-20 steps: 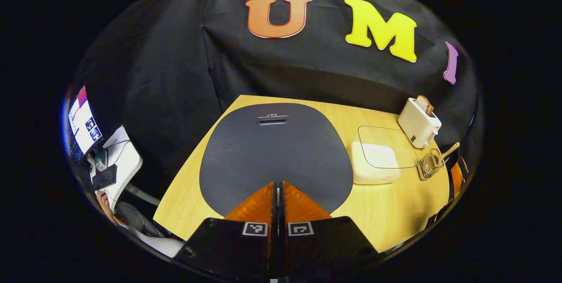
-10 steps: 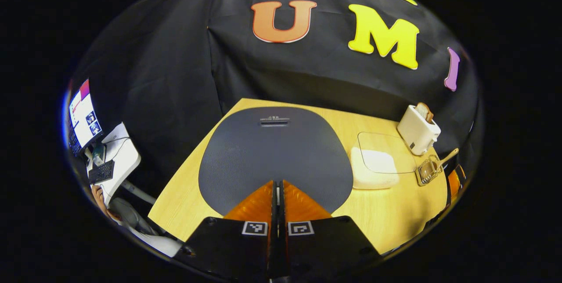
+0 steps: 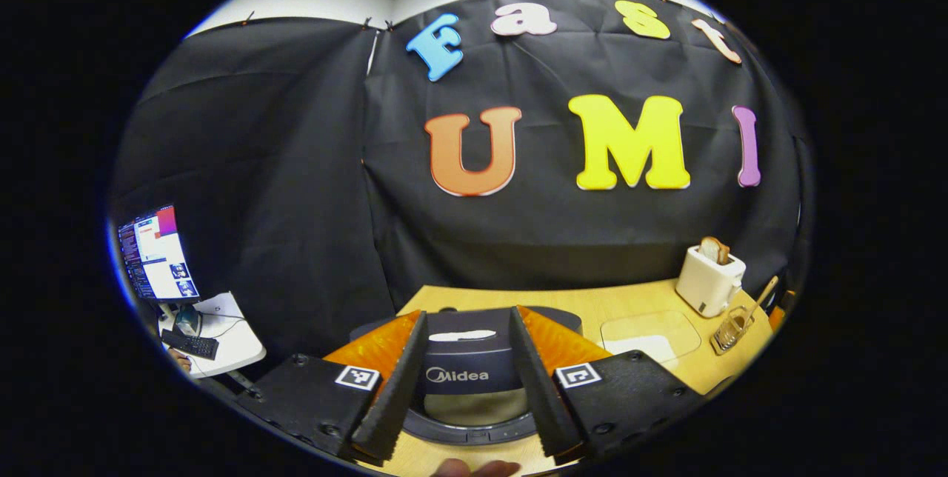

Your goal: Close the left gripper, press the button to open the rice cooker; take a wooden spoon from the chopstick holder with the right hand, scoop a spoonful of rice and pour it into the rice cooker, then put the wooden spoon back into the chopstick holder.

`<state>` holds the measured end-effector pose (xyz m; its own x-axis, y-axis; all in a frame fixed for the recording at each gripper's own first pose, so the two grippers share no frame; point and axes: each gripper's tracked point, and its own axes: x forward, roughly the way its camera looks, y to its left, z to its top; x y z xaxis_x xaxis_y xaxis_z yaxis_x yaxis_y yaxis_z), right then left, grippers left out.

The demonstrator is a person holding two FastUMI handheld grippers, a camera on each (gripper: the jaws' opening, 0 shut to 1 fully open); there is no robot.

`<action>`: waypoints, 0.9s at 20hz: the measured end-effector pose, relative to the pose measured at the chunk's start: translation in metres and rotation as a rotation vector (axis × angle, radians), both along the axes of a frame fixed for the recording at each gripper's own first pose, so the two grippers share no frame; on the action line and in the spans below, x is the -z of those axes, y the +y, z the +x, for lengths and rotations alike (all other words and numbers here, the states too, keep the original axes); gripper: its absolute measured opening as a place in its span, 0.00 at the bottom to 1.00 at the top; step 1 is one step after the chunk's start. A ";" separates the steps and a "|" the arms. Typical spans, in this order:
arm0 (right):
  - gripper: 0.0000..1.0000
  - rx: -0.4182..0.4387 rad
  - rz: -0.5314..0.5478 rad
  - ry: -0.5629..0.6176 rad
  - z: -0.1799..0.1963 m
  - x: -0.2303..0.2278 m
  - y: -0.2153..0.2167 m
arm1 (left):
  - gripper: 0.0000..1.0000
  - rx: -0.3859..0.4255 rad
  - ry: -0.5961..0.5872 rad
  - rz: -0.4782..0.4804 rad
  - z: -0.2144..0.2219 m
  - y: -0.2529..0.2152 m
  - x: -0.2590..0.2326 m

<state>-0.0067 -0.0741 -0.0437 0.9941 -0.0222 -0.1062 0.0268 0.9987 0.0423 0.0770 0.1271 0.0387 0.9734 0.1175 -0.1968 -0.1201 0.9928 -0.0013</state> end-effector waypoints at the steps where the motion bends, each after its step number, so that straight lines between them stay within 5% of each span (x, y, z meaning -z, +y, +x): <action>1: 0.95 0.008 0.002 -0.001 -0.002 0.000 -0.004 | 0.85 -0.004 -0.033 -0.006 0.001 0.001 -0.008; 4: 0.95 0.042 -0.001 -0.001 -0.004 0.000 -0.019 | 0.98 0.023 -0.087 -0.026 0.000 -0.004 -0.019; 5: 0.95 0.049 0.002 0.003 -0.005 0.002 -0.022 | 0.91 0.047 -0.086 -0.029 -0.001 -0.008 -0.019; 8: 0.95 0.075 -0.001 0.030 -0.003 0.012 -0.034 | 1.00 0.068 -0.104 -0.035 -0.008 -0.016 -0.016; 18: 0.95 0.139 0.036 0.118 0.015 0.048 -0.073 | 0.98 0.146 -0.095 -0.084 -0.039 -0.063 0.032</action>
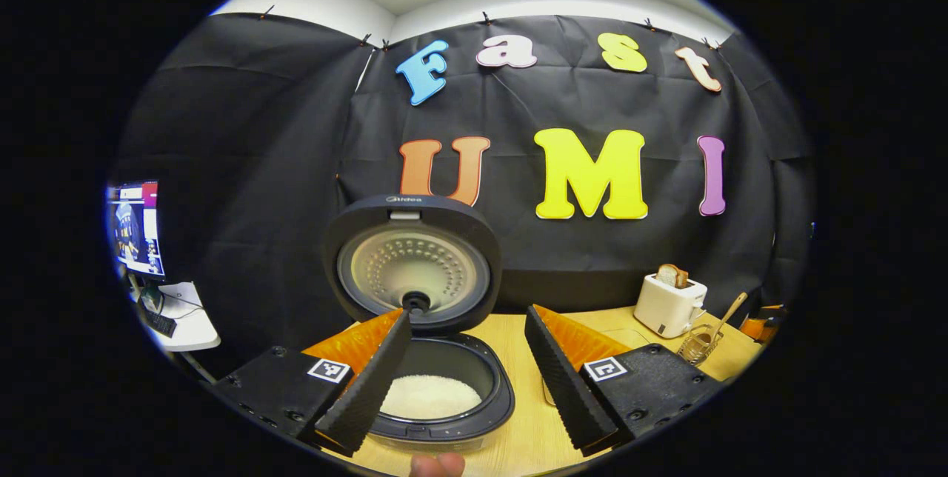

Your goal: Close the left gripper, press the button to open the rice cooker; take a wooden spoon from the chopstick holder with the right hand, scoop a spoonful of rice and pour it into the rice cooker, then put the wooden spoon back into the chopstick holder.

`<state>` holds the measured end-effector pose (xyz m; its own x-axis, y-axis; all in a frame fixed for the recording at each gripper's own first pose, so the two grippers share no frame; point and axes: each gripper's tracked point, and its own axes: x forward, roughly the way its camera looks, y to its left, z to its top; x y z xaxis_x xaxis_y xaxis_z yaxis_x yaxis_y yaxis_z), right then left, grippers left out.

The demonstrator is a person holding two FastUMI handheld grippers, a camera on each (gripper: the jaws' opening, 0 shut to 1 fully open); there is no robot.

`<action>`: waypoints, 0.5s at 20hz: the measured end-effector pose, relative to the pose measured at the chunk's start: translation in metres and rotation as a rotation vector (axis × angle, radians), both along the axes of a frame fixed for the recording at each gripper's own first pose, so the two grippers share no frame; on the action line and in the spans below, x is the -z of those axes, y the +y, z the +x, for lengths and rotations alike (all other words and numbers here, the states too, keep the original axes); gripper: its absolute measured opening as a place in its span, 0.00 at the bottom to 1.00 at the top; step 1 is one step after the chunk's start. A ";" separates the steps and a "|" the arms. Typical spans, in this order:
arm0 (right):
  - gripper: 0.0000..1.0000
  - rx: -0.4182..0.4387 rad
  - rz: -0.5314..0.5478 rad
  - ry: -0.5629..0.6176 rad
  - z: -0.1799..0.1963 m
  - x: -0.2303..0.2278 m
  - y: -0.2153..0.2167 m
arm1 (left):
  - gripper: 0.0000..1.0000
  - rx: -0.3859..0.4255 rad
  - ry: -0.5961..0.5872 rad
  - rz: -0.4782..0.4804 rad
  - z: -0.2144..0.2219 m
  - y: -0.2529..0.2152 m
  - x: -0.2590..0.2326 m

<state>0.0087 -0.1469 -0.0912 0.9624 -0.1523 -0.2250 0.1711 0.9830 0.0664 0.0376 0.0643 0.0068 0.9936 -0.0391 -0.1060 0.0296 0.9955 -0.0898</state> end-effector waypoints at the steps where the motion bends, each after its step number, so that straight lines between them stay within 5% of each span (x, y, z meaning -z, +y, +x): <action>1: 0.95 0.010 0.011 0.006 0.006 0.004 -0.006 | 0.98 0.001 0.003 0.005 -0.004 -0.003 0.006; 10: 0.95 0.087 0.064 0.044 0.082 0.035 -0.053 | 0.99 0.018 0.008 -0.015 -0.024 -0.023 0.029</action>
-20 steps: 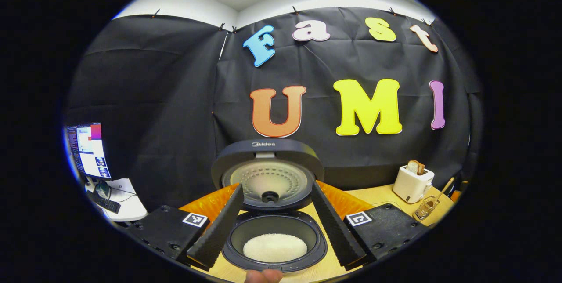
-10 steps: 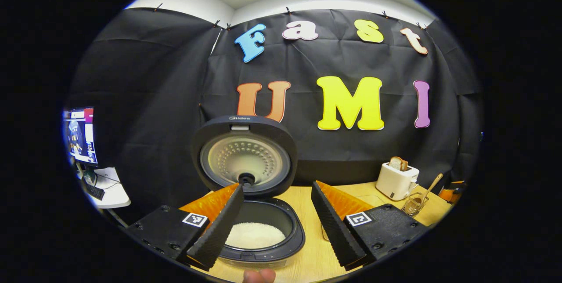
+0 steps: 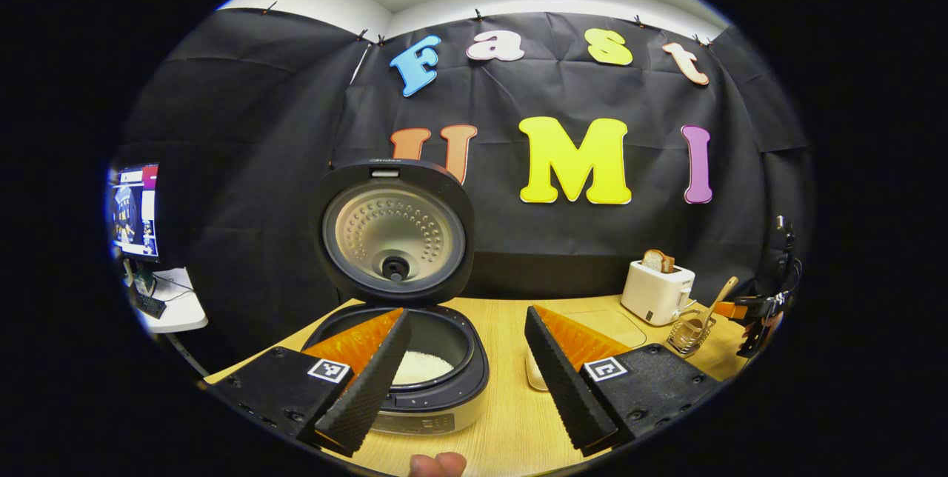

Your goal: Close the left gripper, press the button to open the rice cooker; take a wooden spoon from the chopstick holder with the right hand, scoop a spoonful of rice and pour it into the rice cooker, then put the wooden spoon back into the chopstick holder.

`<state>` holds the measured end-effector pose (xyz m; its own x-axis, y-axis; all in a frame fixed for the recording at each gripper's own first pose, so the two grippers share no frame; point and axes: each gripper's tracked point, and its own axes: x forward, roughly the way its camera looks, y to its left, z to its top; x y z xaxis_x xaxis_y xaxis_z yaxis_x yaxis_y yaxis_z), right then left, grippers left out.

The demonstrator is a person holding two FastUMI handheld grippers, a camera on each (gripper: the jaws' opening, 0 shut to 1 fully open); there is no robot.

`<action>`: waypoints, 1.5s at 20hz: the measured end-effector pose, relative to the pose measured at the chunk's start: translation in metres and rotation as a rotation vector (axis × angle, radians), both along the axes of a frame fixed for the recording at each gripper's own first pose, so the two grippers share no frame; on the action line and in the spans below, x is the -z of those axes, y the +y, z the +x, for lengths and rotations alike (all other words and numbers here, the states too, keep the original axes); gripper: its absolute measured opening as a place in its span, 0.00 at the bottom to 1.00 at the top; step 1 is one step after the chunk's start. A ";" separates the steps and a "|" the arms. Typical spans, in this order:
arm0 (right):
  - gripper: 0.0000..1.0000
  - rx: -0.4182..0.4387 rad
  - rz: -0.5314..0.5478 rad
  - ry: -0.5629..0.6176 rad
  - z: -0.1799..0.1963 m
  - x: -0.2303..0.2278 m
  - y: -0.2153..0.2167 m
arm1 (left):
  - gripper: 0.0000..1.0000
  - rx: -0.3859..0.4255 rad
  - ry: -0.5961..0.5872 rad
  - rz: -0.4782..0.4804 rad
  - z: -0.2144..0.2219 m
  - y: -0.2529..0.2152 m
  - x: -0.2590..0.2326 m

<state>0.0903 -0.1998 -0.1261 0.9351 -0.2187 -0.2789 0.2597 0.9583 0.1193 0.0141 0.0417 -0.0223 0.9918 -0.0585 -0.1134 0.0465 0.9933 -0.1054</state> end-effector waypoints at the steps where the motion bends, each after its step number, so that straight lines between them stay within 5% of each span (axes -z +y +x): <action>1: 0.95 -0.003 0.017 0.005 0.009 0.003 -0.001 | 0.99 -0.010 0.002 0.005 -0.001 0.002 0.001; 4: 0.88 -0.019 0.073 0.022 0.023 0.010 -0.002 | 0.99 -0.020 0.015 -0.002 -0.005 0.008 0.007; 7: 0.51 -0.005 0.115 0.027 0.037 0.014 -0.003 | 0.99 -0.030 0.017 -0.007 -0.005 0.013 0.011; 10: 0.44 -0.023 0.169 0.020 0.045 0.017 -0.001 | 0.98 -0.027 0.033 0.000 -0.005 0.012 0.018; 11: 0.23 -0.024 0.174 0.024 0.043 0.017 0.002 | 0.99 -0.021 0.038 0.001 -0.005 0.010 0.020; 15: 0.00 -0.039 0.156 -0.001 0.045 0.009 0.011 | 0.99 -0.011 0.044 0.012 -0.005 0.008 0.024; 30: 0.00 -0.045 -0.059 -0.119 0.025 -0.094 0.044 | 0.98 -0.005 0.003 0.002 -0.013 0.021 0.029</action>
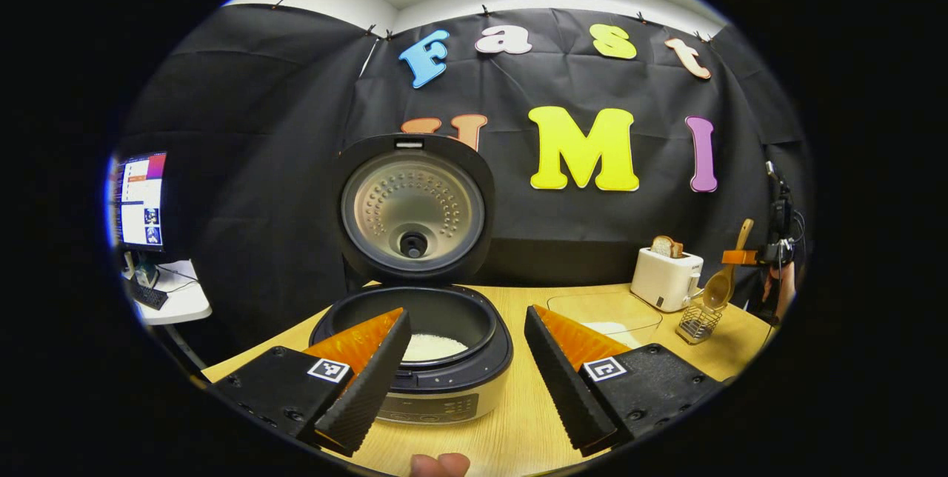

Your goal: Close the left gripper, press the button to open the rice cooker; take a wooden spoon from the chopstick holder with the right hand, scoop a spoonful of rice and pour it into the rice cooker, then put the wooden spoon back into the chopstick holder.

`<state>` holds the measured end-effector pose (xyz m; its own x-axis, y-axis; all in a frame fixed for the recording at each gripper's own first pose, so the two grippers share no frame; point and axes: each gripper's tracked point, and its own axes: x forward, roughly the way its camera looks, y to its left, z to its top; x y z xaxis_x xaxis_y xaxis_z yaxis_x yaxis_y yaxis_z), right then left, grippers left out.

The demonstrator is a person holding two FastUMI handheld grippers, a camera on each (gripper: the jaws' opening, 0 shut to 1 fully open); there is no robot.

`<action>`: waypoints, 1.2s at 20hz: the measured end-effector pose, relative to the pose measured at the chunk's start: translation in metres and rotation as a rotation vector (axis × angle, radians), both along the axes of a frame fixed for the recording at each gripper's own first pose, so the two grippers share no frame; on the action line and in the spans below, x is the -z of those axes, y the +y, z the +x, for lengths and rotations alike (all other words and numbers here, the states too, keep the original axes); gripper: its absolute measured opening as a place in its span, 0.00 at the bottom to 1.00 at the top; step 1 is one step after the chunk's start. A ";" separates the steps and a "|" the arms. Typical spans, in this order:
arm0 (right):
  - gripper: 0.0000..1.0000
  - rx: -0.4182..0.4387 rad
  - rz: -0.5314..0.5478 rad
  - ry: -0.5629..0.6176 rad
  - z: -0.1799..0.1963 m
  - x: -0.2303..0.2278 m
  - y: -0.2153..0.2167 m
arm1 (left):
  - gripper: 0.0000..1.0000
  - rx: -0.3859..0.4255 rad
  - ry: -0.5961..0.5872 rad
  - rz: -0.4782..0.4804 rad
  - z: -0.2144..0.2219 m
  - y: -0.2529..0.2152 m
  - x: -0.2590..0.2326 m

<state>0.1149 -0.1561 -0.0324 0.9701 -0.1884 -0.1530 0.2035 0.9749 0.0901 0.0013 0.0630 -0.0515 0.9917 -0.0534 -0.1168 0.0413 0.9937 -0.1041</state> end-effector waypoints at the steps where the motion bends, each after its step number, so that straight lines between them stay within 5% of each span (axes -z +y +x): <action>1: 0.00 -0.013 -0.006 -0.013 0.000 -0.010 0.011 | 0.98 0.000 -0.005 -0.001 -0.001 0.002 0.000; 7: 0.02 -0.152 -0.016 -0.054 0.029 -0.045 0.114 | 0.98 0.021 -0.010 -0.048 -0.008 0.002 0.003; 13: 0.00 -0.288 -0.077 0.057 0.076 0.003 0.219 | 0.98 0.042 -0.008 -0.061 -0.017 0.000 0.007; 20: 0.00 -0.194 -0.309 0.194 0.102 0.078 0.222 | 0.98 0.047 -0.034 -0.004 -0.026 0.009 0.013; 24: 0.00 -0.155 -0.340 0.242 0.106 0.098 0.225 | 0.98 0.036 -0.037 -0.009 -0.030 0.024 0.015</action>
<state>0.2206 0.0684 -0.1307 0.9348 -0.1224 -0.3335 0.0283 0.9614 -0.2735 -0.0288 0.0871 -0.0662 0.9928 -0.0897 -0.0794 0.0807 0.9906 -0.1106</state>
